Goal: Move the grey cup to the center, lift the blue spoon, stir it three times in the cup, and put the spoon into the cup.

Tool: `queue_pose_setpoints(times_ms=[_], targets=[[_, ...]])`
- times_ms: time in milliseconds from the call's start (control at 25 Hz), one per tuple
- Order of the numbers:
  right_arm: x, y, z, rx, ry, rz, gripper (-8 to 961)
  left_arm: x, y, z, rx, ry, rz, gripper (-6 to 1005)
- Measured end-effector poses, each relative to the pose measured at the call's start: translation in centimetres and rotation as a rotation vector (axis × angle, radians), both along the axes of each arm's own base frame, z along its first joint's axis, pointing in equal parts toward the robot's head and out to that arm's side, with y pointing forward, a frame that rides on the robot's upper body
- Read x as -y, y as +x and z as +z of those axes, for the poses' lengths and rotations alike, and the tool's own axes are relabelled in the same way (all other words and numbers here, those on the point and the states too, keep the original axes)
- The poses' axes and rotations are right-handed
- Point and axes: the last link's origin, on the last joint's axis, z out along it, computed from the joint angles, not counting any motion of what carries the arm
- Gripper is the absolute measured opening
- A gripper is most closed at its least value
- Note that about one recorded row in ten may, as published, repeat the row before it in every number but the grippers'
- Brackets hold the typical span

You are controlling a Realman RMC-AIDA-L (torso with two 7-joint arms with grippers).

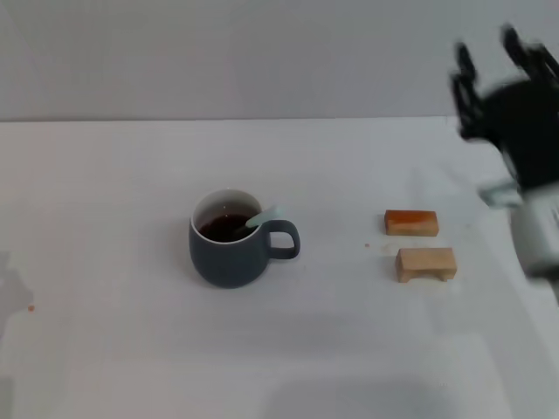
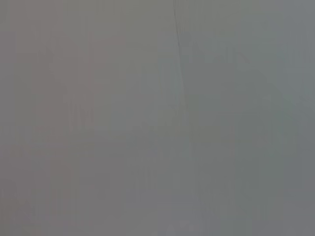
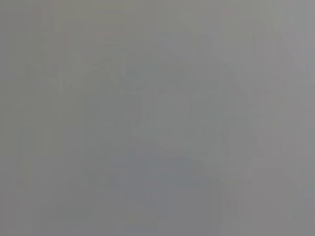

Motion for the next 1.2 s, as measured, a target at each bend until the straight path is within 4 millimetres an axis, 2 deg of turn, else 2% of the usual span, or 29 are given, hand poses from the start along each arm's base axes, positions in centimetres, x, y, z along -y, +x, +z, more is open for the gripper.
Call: queue_pose_setpoints(times_ms=[40,80,120,160,200,240,280,400,440,480,520,560,720,760,840,1040,1200], targets=[[1.8,2.0,-0.3,-0.008,0.057,-0.001,449,0.0,-0.1,0.1,0.0,0.006,0.003,-2],[1.8,2.0,-0.3,-0.008,0.057,-0.001,449,0.0,-0.1,0.1,0.0,0.006,0.003,-2],[3.6,4.0,-0.6,-0.063,0.094,0.013,449,-0.2,-0.1,0.2,0.0,0.01,0.003,-2],[3.6,4.0,-0.6,-0.063,0.094,0.013,449,-0.2,-0.1,0.2,0.0,0.01,0.003,-1],[4.3,4.8,-0.5,-0.093,0.106,0.022,449,-0.2,0.0,0.2,0.001,0.012,0.002,-1],[5.8,6.6,-0.4,-0.138,0.122,0.023,449,-0.3,0.1,0.2,0.003,0.012,-0.001,-1],[5.8,6.6,-0.4,-0.138,0.122,0.023,449,-0.3,0.1,0.2,0.003,0.012,-0.001,-1],[7.5,8.9,0.0,-0.17,0.135,-0.018,448,-0.4,0.1,0.2,0.002,0.01,-0.001,-1],[8.5,10.3,0.1,-0.162,0.141,-0.044,448,-0.4,0.0,0.2,0.001,0.007,-0.001,-1],[8.5,10.3,0.1,-0.162,0.141,-0.044,448,-0.4,0.0,0.2,0.001,0.007,-0.001,-1],[9.4,11.4,0.2,-0.164,0.147,-0.063,448,-0.5,0.1,0.2,-0.001,0.005,-0.002,-1],[9.4,11.4,0.2,-0.164,0.147,-0.063,448,-0.5,0.0,0.2,-0.002,0.003,-0.001,-1],[10.9,13.8,0.8,-0.227,0.16,-0.139,449,-0.5,0.0,0.2,-0.003,0.0,0.002,-1],[10.9,13.8,0.8,-0.227,0.16,-0.139,449,-0.5,-0.1,0.2,-0.003,0.001,0.003,-1],[11.2,15.2,1.1,-0.251,0.152,-0.177,449,-0.4,-0.1,0.2,-0.004,0.001,0.006,-1],[11.8,17.2,1.4,-0.282,0.119,-0.216,450,-0.3,-0.3,0.3,-0.009,0.001,0.014,-1],[12.1,18.0,1.6,-0.275,0.123,-0.243,448,-0.2,-0.4,0.3,-0.01,0.0,0.017,-1]])
